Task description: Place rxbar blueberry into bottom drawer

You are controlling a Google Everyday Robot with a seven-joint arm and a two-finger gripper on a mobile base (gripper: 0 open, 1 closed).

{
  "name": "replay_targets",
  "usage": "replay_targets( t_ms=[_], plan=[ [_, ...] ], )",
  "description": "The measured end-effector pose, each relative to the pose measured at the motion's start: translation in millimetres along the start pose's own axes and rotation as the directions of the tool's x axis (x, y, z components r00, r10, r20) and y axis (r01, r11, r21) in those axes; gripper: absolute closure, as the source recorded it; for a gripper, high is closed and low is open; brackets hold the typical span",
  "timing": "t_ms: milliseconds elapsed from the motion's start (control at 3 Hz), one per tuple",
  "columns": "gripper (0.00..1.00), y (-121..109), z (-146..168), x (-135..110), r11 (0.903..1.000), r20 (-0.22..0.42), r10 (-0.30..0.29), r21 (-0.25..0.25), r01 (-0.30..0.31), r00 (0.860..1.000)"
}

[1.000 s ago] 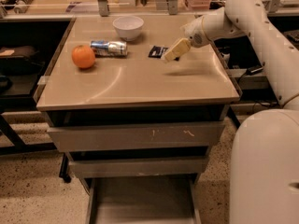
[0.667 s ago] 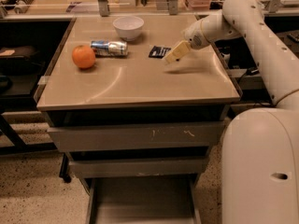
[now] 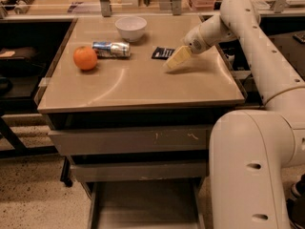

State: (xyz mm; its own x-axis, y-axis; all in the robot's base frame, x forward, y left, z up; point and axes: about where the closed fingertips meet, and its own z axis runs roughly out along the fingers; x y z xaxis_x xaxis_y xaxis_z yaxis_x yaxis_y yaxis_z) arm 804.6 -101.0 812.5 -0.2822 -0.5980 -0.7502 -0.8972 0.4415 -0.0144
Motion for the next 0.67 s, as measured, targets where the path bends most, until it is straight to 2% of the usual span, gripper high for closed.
replay_targets(
  t_ms=[333,667],
  plan=[
    [0.0,0.0,0.0,0.0,1.0,0.0,0.0,0.0,0.0,1.0],
    [0.19,0.0,0.0,0.0,1.0,0.0,0.0,0.0,0.0,1.0]
  ],
)
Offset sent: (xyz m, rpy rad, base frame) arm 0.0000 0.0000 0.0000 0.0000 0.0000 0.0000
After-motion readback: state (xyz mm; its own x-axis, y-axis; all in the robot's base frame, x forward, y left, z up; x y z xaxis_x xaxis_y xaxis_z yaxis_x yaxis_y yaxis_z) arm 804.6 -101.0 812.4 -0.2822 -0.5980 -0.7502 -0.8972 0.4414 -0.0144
